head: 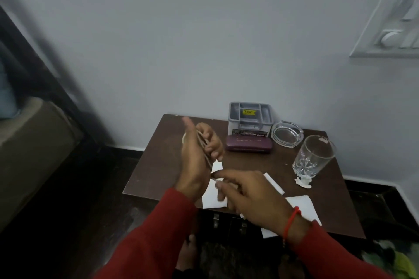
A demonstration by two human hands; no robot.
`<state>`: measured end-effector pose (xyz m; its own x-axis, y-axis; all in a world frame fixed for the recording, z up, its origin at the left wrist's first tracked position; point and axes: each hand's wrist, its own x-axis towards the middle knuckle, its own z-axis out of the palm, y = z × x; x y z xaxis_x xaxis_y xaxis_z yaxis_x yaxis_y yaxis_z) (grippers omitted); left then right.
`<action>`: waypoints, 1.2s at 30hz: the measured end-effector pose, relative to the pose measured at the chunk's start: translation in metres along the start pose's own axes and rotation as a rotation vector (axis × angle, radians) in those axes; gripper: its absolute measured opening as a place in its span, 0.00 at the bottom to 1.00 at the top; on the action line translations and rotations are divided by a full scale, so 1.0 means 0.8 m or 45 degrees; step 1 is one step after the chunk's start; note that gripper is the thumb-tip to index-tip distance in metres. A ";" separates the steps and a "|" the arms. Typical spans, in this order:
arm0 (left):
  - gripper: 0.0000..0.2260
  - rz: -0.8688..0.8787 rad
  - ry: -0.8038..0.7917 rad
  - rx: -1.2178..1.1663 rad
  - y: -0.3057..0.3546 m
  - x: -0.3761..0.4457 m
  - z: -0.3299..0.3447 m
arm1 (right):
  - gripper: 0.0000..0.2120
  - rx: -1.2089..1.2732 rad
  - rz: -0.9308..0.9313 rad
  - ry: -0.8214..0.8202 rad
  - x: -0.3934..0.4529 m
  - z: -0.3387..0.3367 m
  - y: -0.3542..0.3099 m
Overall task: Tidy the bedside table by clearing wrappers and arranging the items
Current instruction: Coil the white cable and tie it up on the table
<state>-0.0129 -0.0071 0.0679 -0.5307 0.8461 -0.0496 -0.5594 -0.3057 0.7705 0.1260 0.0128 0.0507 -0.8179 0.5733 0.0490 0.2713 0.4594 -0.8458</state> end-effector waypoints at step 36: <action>0.27 -0.368 0.080 -0.105 -0.027 0.000 0.003 | 0.05 0.489 -0.172 0.397 0.010 -0.021 0.017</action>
<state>0.0008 0.0004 0.0527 -0.3790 0.8754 -0.3001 -0.7413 -0.0931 0.6647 0.1316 0.0351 0.0490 -0.6268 0.7279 0.2780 -0.0802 0.2946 -0.9522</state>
